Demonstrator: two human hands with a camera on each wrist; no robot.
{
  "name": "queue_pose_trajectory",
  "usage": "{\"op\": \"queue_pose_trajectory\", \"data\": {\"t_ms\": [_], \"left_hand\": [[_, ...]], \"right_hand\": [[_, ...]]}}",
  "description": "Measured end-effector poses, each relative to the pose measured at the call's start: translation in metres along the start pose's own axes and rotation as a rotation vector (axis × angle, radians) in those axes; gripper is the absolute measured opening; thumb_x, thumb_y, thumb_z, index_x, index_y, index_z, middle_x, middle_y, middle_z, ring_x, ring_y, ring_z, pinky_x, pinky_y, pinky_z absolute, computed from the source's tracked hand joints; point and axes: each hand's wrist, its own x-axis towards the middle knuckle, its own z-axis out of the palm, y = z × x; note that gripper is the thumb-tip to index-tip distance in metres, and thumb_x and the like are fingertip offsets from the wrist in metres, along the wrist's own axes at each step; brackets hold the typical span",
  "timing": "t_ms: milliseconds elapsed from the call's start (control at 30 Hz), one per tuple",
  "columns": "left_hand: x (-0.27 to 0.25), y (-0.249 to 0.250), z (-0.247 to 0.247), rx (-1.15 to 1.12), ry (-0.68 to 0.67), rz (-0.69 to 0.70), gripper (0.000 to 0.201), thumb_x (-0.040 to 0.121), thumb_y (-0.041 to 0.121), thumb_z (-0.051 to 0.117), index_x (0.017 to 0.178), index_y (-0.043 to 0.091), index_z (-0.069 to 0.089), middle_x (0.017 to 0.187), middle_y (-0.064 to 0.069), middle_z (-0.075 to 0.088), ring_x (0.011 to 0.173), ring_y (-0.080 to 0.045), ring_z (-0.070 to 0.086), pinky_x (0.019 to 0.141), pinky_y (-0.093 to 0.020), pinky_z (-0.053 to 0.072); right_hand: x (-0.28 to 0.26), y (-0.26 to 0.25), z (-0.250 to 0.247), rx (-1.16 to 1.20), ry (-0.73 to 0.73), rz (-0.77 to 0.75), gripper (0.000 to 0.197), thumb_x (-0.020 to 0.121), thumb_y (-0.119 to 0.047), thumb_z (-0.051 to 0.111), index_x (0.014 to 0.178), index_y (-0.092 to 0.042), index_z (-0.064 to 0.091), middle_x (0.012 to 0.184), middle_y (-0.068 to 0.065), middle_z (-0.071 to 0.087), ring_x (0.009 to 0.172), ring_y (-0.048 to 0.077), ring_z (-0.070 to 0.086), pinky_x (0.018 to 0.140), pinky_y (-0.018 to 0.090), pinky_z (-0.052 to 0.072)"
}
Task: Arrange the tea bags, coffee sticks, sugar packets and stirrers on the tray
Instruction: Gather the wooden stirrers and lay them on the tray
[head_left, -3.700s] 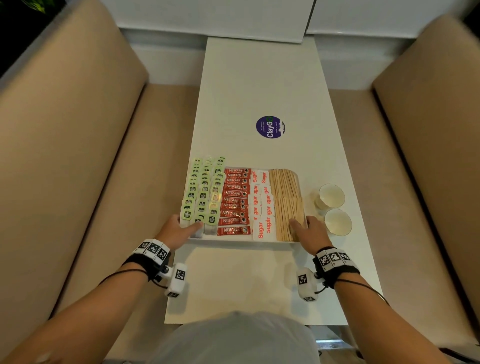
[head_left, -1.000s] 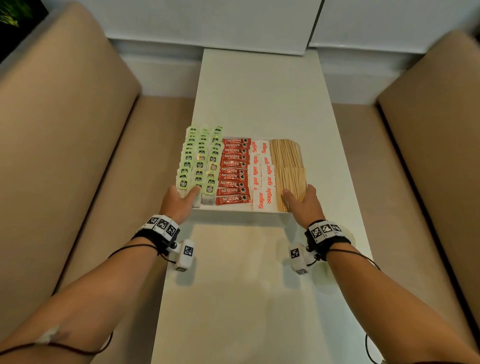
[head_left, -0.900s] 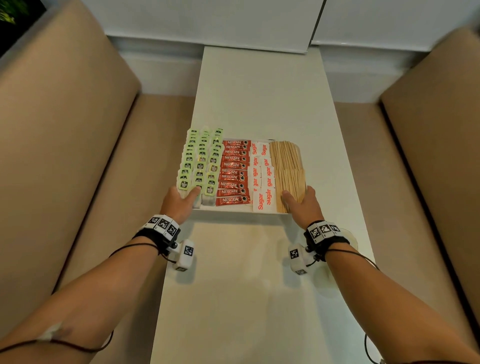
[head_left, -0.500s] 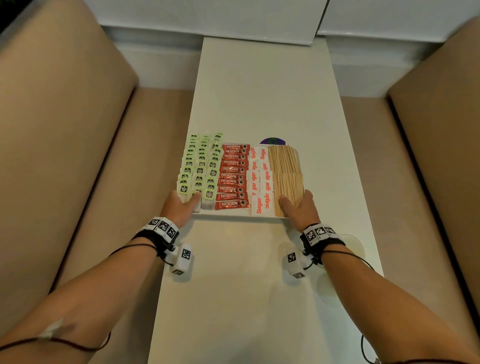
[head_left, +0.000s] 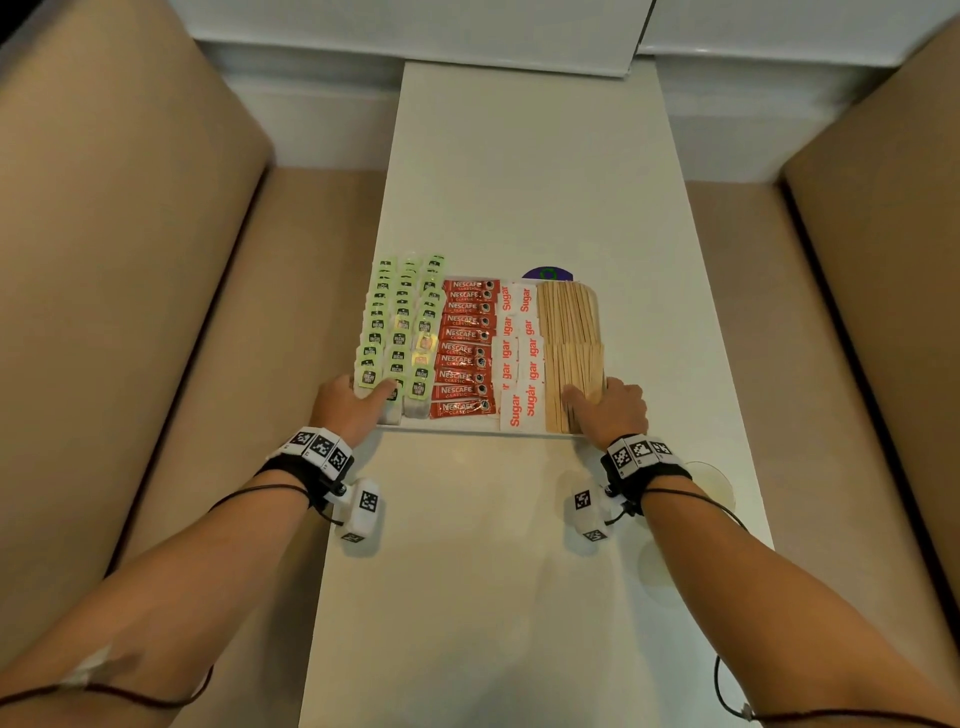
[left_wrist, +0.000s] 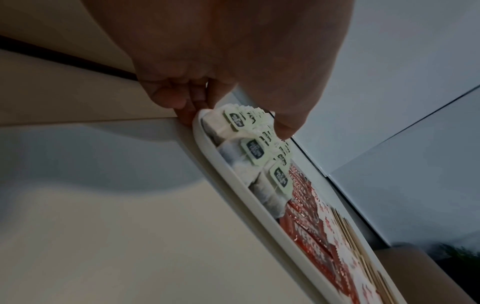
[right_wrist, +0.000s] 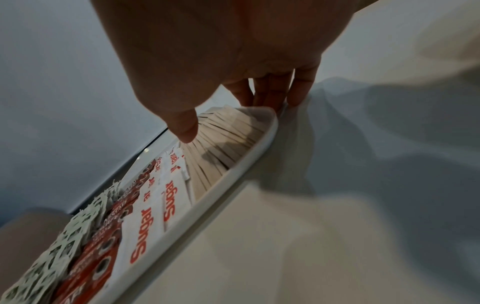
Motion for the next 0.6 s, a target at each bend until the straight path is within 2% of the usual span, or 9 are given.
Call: {"op": "queue_pose_trajectory", "data": {"t_ms": [133,233,333,400,500,600], "left_hand": [[-0.004,-0.006,-0.002,0.011,-0.036,0.046,0.031,0.086,0.036,0.076,0.110,0.018,0.070,0.101,0.007,0.072,0.085,-0.006,0.067,0.075,-0.024,0.051],[-0.004,-0.018,-0.005,0.090,-0.074,0.106,0.038,0.074,0.036,0.086,0.106,0.022,0.071,0.098,0.011,0.074,0.086,-0.006,0.070,0.076,-0.026,0.055],[0.001,-0.039,-0.005,0.199,-0.076,0.086,0.046,0.059,0.053,0.086,0.097,0.034,0.068,0.097,0.008,0.072,0.086,-0.011,0.069,0.077,-0.034,0.060],[0.012,-0.063,-0.001,0.221,-0.078,0.072,0.053,0.053,0.062,0.083,0.098,0.042,0.065,0.100,0.007,0.070,0.091,-0.014,0.068,0.079,-0.039,0.061],[0.030,-0.090,0.006,0.224,-0.088,0.111,0.054,0.055,0.064,0.079,0.103,0.044,0.063,0.102,0.007,0.068,0.093,-0.016,0.067,0.084,-0.042,0.060],[0.015,-0.066,0.002,0.234,-0.061,0.111,0.048,0.063,0.058,0.076,0.105,0.038,0.063,0.101,0.004,0.066,0.094,-0.021,0.064,0.087,-0.044,0.057]], "right_hand": [[-0.003,0.003,-0.002,0.024,-0.025,0.002,0.073,0.082,-0.069,0.060,0.126,-0.011,0.054,0.122,0.014,0.050,0.112,0.036,0.054,0.098,0.052,0.049],[-0.012,0.009,0.003,0.027,-0.056,0.018,0.077,0.073,-0.067,0.070,0.125,-0.014,0.052,0.121,0.011,0.048,0.112,0.034,0.055,0.096,0.052,0.051],[-0.028,0.018,0.012,0.060,-0.012,0.027,0.079,0.062,-0.063,0.077,0.123,-0.022,0.048,0.115,0.002,0.043,0.106,0.027,0.054,0.089,0.049,0.056],[-0.036,0.024,0.016,0.087,-0.009,0.010,0.078,0.063,-0.053,0.080,0.125,-0.023,0.045,0.115,0.002,0.041,0.106,0.025,0.052,0.089,0.047,0.056],[-0.034,0.030,0.019,0.104,-0.032,-0.009,0.076,0.068,-0.044,0.080,0.130,-0.021,0.043,0.120,0.005,0.041,0.108,0.029,0.054,0.092,0.050,0.055],[-0.028,0.029,0.018,0.124,-0.047,-0.002,0.074,0.075,-0.044,0.081,0.132,-0.017,0.043,0.126,0.009,0.041,0.112,0.032,0.054,0.097,0.052,0.053]]}}
